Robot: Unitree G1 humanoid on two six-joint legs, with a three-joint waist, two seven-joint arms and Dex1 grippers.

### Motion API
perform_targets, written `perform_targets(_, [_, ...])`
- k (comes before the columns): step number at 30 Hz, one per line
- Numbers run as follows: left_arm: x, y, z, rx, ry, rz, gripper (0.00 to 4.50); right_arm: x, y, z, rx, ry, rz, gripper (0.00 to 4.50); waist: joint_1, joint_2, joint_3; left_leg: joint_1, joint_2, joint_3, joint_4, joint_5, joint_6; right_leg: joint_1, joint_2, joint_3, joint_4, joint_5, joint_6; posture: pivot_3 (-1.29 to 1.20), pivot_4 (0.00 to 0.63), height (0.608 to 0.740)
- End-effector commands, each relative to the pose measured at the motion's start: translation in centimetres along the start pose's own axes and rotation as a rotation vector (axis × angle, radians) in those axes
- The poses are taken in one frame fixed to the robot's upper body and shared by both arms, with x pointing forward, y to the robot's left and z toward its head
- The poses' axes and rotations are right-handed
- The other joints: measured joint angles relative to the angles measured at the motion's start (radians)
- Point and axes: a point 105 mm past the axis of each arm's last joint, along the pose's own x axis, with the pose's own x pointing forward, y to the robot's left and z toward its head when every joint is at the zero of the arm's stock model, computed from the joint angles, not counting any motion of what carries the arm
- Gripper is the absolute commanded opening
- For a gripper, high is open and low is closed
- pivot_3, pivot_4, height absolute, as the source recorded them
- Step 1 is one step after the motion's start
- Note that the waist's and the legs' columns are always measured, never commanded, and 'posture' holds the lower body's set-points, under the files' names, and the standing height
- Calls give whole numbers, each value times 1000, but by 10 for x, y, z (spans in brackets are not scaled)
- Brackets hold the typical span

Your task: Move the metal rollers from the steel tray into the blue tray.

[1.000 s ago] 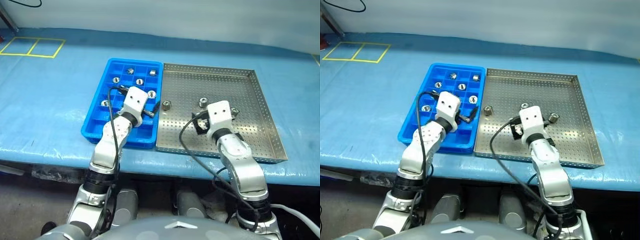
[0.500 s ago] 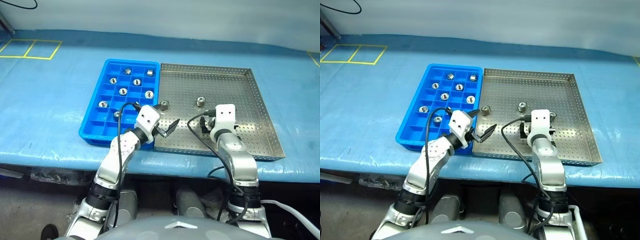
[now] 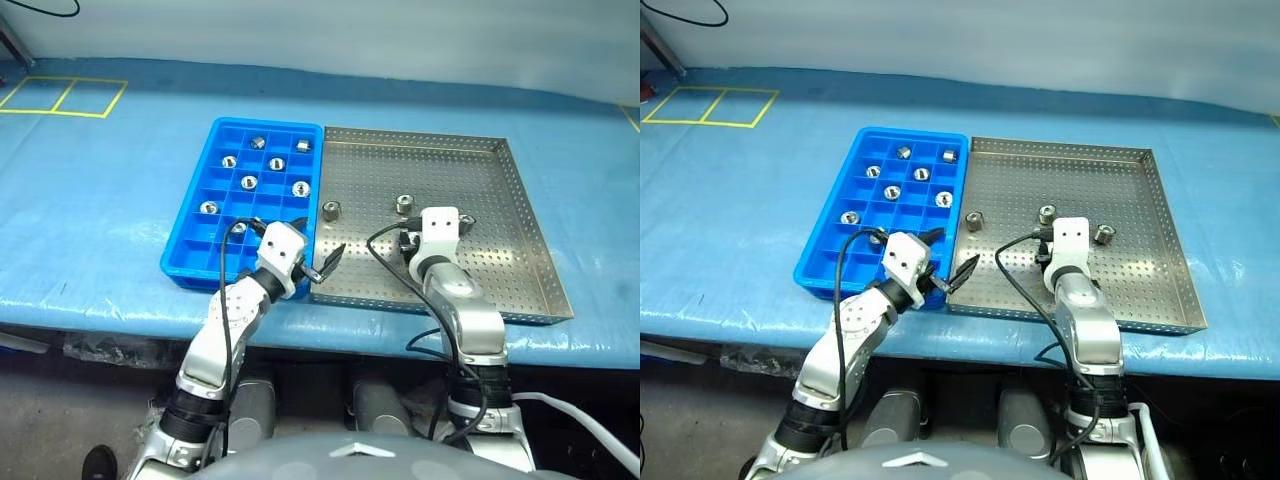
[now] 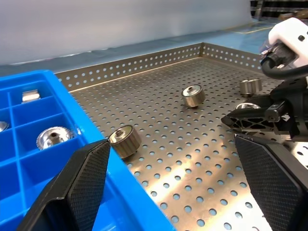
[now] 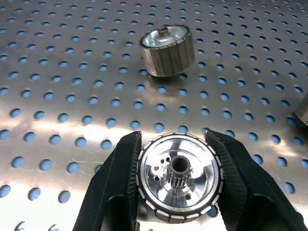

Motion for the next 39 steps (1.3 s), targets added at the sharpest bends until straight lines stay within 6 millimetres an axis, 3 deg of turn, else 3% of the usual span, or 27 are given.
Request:
perform_targets(1, [-11,13,20,28,-82,86,4500,-6,23,39,-36,-129,82,1725,1,0,0,0,0,0,0,0,0,0,0,0,0,0,0,106,150,740])
perform_targets(7, [-24,33,19,41,-77,205,4500,-9,78,78,-122,-242,263,1725,14,0,0,0,0,-1,-1,0,0,0,0,-1,0,0,-1,158,150,740])
perform_targets(14, [-28,36,19,41,-78,232,4500,-1,120,101,-164,-297,379,1725,44,0,0,-1,0,-1,-1,0,0,-1,0,-2,0,0,-1,199,150,740])
perform_targets(20, [-30,37,19,43,-74,247,4500,13,145,98,-187,-275,439,1725,57,0,0,-1,0,-1,-2,0,0,-1,0,-2,-1,0,-1,221,150,740])
perform_targets(29, [-32,38,18,37,-69,263,4500,14,183,93,-195,-271,557,1725,61,1,0,0,0,-1,-7,0,0,-2,1,-2,0,-2,-3,237,150,740])
perform_targets(34, [-33,39,17,36,-66,269,4500,20,192,89,-193,-258,575,1725,63,1,0,0,0,-2,-7,0,0,-2,1,-3,0,-2,-4,248,150,740])
perform_targets(39, [-33,39,16,35,-62,270,4500,32,188,74,-163,-202,561,1725,66,1,0,1,0,-2,-7,0,0,-2,1,-3,0,-2,-4,252,150,740])
